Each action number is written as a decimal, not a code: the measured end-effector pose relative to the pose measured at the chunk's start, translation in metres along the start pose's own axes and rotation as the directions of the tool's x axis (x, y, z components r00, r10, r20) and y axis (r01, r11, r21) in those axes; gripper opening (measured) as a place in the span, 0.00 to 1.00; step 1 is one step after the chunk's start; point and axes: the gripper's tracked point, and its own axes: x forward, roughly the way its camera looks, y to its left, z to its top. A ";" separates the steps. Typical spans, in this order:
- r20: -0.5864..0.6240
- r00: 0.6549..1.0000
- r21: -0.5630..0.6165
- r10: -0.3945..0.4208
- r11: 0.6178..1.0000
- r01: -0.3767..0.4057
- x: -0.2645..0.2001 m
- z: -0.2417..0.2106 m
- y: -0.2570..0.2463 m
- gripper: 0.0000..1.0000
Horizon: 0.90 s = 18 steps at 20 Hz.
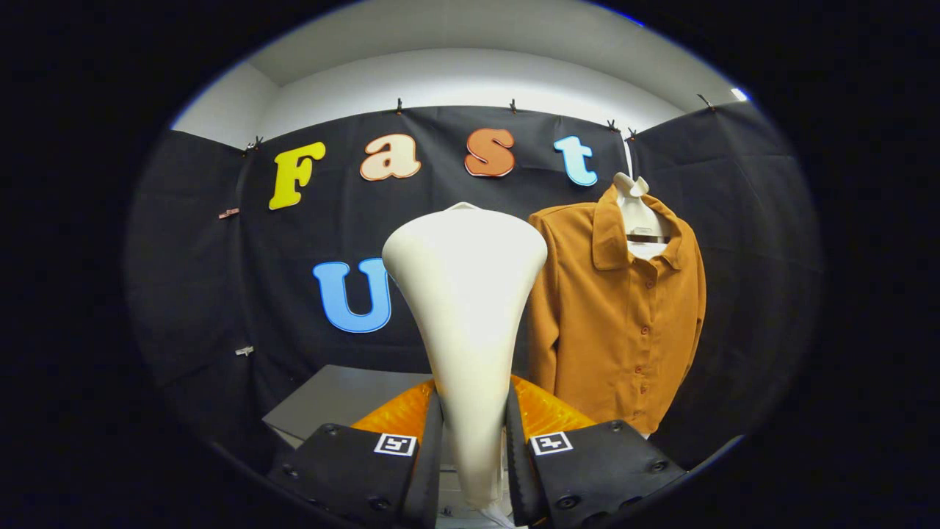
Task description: Iron the clothes twice with a garment steamer, once on the left side and once on the right side.
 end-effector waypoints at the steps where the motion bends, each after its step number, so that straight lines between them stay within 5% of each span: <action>1: 0.000 1.000 0.004 0.008 1.000 -0.008 -0.005 -0.001 0.011 0.42; 8: 0.000 0.998 -0.008 0.057 0.998 -0.057 -0.033 -0.011 0.066 0.42; 18: -0.007 1.000 -0.017 0.031 0.999 -0.031 -0.050 -0.014 0.082 0.42</action>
